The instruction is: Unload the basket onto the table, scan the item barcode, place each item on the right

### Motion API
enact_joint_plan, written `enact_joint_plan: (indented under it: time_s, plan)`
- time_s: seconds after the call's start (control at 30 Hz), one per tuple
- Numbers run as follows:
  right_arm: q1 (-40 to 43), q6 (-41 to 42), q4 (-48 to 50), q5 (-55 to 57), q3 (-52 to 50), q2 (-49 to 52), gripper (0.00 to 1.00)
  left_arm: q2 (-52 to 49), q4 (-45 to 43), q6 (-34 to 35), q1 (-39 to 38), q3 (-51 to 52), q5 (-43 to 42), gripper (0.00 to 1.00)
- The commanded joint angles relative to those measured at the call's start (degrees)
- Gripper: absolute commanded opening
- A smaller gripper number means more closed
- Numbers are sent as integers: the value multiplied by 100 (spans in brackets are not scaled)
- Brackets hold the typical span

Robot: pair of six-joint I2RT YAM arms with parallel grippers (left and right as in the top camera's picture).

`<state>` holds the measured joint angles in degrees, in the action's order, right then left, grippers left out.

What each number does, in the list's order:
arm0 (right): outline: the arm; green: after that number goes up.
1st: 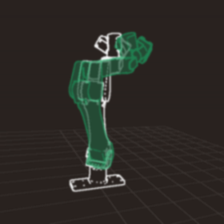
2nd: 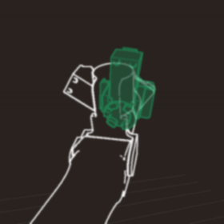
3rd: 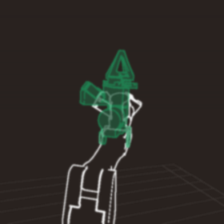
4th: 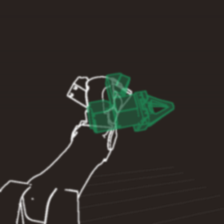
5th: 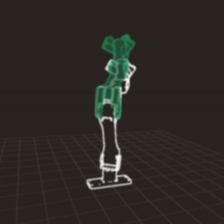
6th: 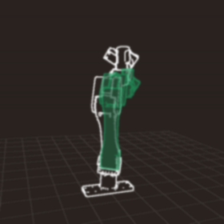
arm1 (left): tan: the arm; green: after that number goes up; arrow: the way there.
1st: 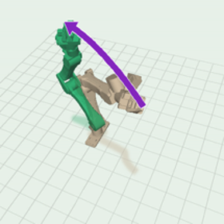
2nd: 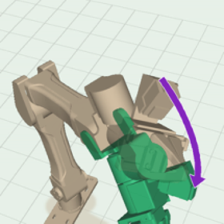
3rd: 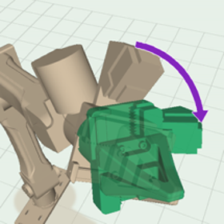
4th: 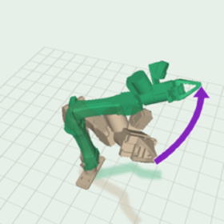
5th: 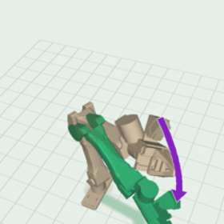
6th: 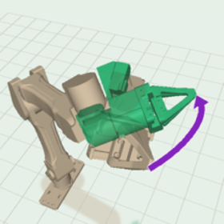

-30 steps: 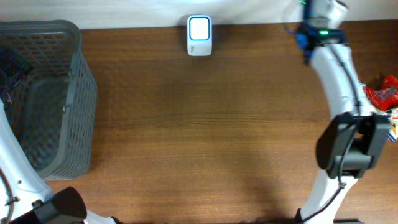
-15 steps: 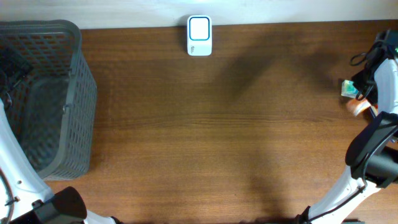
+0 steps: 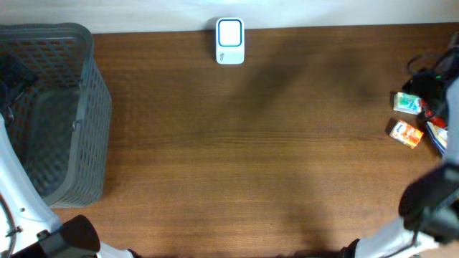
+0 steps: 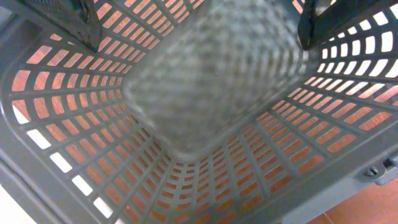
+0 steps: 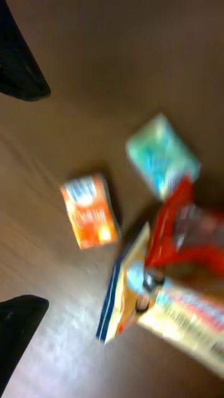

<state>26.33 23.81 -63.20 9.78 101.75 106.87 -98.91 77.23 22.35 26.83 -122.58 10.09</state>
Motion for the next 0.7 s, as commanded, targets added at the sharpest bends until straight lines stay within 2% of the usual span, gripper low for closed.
enact_joint_plan:
  time_s: [0.0,0.17,0.27,0.4,0.67]
  plan:
    - [15,-802,-315,-1768,2,-1187,99,-13,4,55,35,-24,20,99]
    - [-313,-1340,-981,-1818,-264,-2181,99,-13,4,55,35,-24,20,99]
    - [-566,-1351,-1099,-1864,-966,-2782,99,-13,4,55,35,-24,20,99]
    - [-846,-1231,-1128,-3121,-2177,-3803,99,-13,4,55,35,-24,20,99]
    - [-848,-1198,-1589,-3314,-2424,-3980,99,-13,2,55,35,-24,20,99]
